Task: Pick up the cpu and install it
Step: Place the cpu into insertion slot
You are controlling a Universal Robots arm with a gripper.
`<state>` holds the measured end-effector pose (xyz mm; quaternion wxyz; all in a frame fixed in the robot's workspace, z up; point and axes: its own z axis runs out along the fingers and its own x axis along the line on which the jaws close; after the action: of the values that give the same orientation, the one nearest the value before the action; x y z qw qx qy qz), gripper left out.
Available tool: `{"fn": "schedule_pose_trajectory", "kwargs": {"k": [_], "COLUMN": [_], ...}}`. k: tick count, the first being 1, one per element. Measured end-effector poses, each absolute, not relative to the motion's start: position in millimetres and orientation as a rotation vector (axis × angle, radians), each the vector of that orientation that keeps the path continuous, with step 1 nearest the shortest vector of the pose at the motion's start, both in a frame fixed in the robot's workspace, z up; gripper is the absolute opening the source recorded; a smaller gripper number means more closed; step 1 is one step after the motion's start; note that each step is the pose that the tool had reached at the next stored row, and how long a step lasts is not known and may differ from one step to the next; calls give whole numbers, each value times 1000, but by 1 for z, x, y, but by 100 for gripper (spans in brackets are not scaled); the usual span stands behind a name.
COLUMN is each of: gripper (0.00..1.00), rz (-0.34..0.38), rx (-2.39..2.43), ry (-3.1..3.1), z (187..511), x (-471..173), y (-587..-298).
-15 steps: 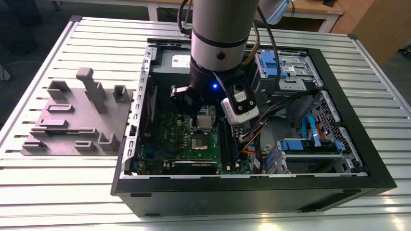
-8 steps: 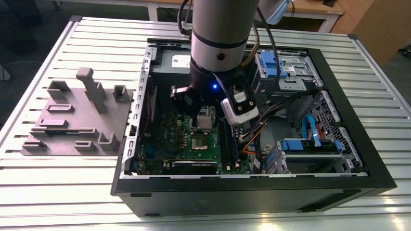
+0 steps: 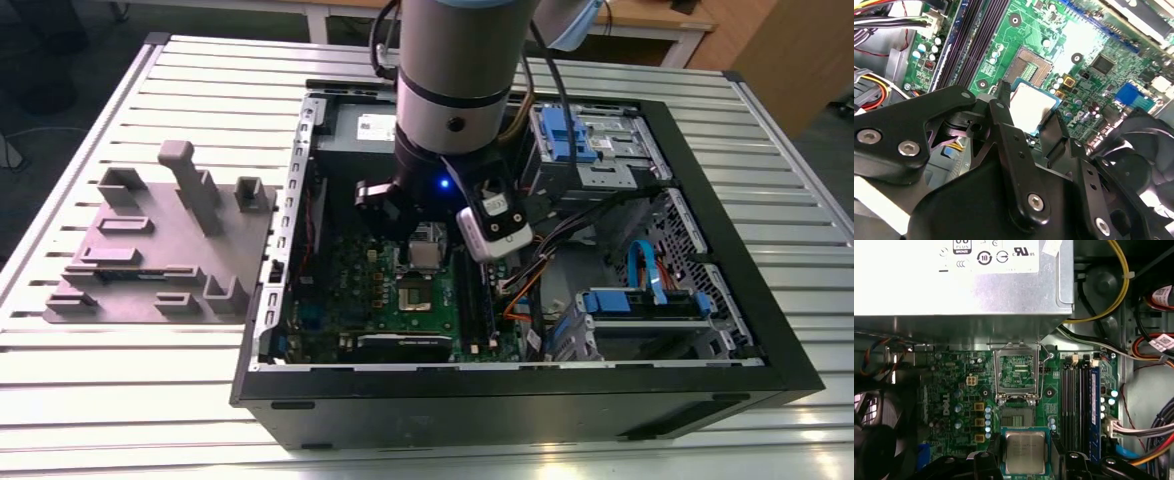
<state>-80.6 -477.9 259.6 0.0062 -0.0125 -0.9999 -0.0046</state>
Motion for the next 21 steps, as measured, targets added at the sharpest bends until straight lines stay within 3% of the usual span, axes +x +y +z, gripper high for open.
{"fn": "schedule_pose_trajectory", "kwargs": {"k": [8, 21], "gripper": [47, 47], "rz": [25, 32], "rx": [-39, -39], "ry": [-3129, -3129], "z": [249, 240], "x": [-81, -81], "y": [-475, -476]}}
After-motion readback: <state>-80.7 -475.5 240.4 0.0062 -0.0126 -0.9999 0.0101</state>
